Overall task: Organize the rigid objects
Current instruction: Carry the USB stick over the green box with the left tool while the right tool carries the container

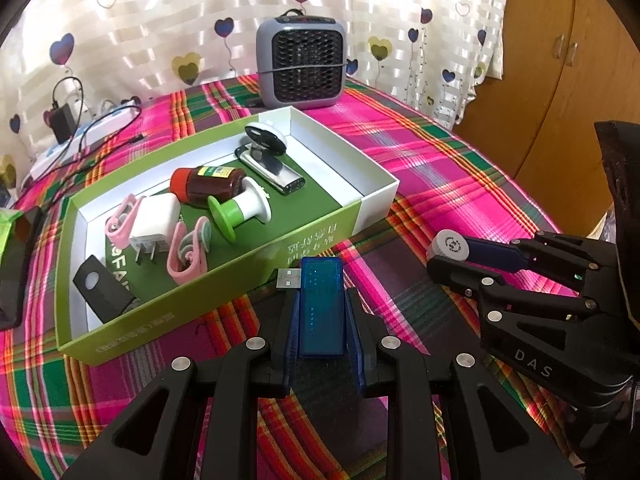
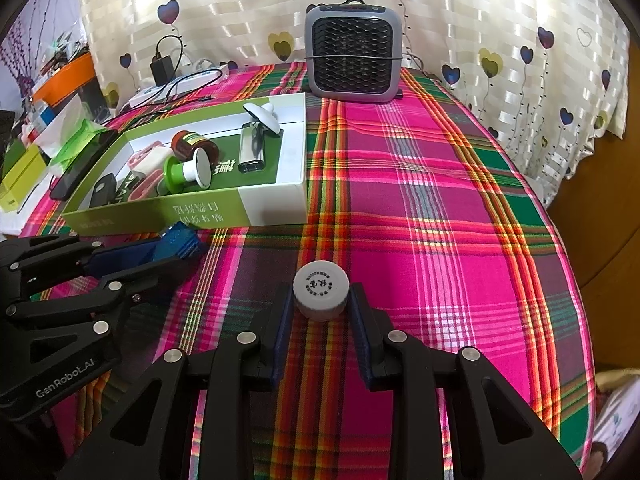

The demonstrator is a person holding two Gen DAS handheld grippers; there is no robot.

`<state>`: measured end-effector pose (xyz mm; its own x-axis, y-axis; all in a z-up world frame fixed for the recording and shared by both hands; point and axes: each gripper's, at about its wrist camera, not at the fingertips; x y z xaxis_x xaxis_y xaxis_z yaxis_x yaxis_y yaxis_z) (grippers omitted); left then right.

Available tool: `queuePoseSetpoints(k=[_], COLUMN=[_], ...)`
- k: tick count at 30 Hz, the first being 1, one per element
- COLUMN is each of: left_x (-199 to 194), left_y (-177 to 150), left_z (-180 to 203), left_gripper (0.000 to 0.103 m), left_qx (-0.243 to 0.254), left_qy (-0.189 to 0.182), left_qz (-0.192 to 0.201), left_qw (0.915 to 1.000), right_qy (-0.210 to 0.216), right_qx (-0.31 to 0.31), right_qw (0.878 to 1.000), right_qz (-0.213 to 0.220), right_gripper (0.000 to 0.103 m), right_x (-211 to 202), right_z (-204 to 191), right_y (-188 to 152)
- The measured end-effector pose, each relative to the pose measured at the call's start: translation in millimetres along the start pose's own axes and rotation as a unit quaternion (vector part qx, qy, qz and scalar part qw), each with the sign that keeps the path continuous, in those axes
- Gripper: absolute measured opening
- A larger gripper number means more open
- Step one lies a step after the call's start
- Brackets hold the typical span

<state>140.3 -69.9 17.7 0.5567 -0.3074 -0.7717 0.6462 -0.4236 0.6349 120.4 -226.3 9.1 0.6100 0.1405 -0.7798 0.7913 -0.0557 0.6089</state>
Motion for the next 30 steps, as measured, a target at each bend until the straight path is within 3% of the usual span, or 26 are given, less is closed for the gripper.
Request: queuePoseSetpoints(k=[30], left_x=[-57.4], left_y=[12.1], left_z=[-6.0], left_gripper=[0.021], left_qx=[0.002], left_qy=[0.03], left_qz=[0.057], left_qw=[0.9979], right_qy=[0.016], right_qx=[-0.014], right_qw=[0.998], right_qz=[0.066], right_gripper=[0.029], right_x=[-48.9], right_z=[-24.8], right_y=[20.9])
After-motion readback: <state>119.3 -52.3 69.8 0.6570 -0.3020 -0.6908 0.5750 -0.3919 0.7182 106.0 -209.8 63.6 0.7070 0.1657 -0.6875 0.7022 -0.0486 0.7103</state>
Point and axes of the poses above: each gripper's, at about its wrist camera, not at the fingertips, and x roughly the way its jaws point, z to its right, y to its top, and after that the axes turned 8 degrees about x, right-handed
